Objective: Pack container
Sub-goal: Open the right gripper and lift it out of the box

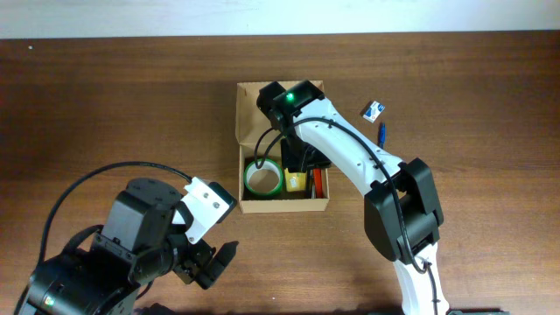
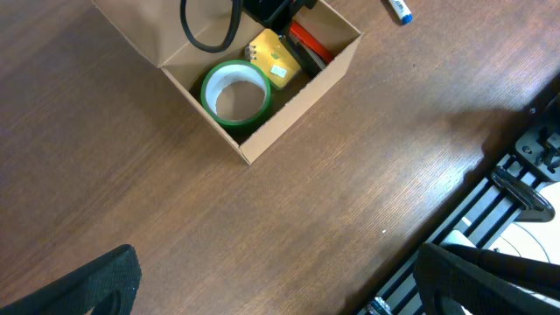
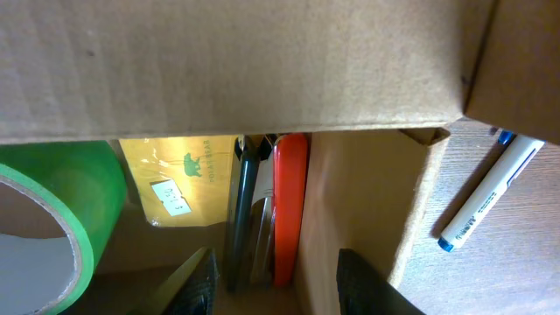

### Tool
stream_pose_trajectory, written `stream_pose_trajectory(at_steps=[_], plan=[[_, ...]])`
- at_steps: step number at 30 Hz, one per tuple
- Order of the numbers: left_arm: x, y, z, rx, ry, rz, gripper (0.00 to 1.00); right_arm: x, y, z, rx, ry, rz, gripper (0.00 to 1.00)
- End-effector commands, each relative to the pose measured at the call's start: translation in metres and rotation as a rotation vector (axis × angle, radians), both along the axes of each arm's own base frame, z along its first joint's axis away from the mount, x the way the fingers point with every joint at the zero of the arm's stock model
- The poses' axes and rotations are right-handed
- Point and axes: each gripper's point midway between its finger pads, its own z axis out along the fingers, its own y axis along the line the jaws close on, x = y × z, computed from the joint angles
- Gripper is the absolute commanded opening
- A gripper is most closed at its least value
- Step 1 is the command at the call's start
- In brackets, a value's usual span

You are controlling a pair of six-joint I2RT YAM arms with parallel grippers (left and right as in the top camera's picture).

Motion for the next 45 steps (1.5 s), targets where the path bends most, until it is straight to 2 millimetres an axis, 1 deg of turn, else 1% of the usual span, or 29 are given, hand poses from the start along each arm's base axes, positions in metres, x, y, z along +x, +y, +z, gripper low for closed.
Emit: stream_pose_trajectory(at_steps=[1, 4, 6, 8, 12, 17, 20, 22, 25, 27, 29, 34, 38, 42, 45], plan=[[0.000, -0.002, 0.005, -0.011, -0.015, -0.018, 1.00, -0.001, -0.004, -0.001, -0.028, -0.001, 0.002, 0.45], [0.000, -0.002, 0.005, -0.011, -0.016, -0.018, 1.00, -0.001, -0.004, 0.004, -0.023, 0.004, 0.027, 0.45], [0.000, -0.002, 0.005, -0.011, -0.015, -0.018, 1.00, 0.000, -0.003, 0.012, -0.016, -0.005, 0.028, 0.45], [0.000, -0.002, 0.005, -0.011, -0.015, -0.018, 1.00, 0.003, -0.001, 0.024, 0.003, -0.026, 0.048, 0.45], [0.000, -0.002, 0.005, -0.011, -0.015, -0.018, 1.00, 0.009, 0.007, 0.055, 0.064, -0.084, 0.081, 0.45], [0.000, -0.002, 0.005, -0.011, -0.015, -0.018, 1.00, 0.012, 0.028, 0.096, 0.205, -0.132, 0.159, 0.45], [0.000, -0.002, 0.005, -0.011, -0.015, -0.018, 1.00, 0.016, 0.029, 0.117, 0.235, -0.186, 0.180, 0.46], [0.000, -0.002, 0.005, -0.011, -0.016, -0.018, 1.00, 0.020, 0.025, 0.132, 0.254, -0.224, 0.168, 0.45], [0.000, -0.002, 0.005, -0.011, -0.015, -0.018, 1.00, 0.030, 0.009, 0.149, 0.272, -0.272, 0.127, 0.46], [0.000, -0.002, 0.005, -0.011, -0.015, -0.018, 1.00, 0.038, -0.007, 0.157, 0.275, -0.296, 0.086, 0.48], [0.000, -0.002, 0.005, -0.011, -0.015, -0.018, 1.00, 0.047, -0.026, 0.160, 0.271, -0.311, 0.037, 0.50], [0.000, -0.002, 0.005, -0.011, -0.015, -0.018, 0.99, 0.065, -0.074, 0.160, 0.251, -0.325, -0.084, 0.50], [0.000, -0.002, 0.005, -0.011, -0.015, -0.018, 1.00, 0.078, -0.117, 0.159, 0.235, -0.343, -0.187, 0.50], [0.000, -0.002, 0.005, -0.011, -0.016, -0.018, 1.00, 0.080, -0.149, 0.151, 0.212, -0.326, -0.263, 0.51], [0.000, -0.002, 0.005, -0.011, -0.016, -0.018, 0.99, 0.082, -0.167, 0.139, 0.194, -0.310, -0.305, 0.51]])
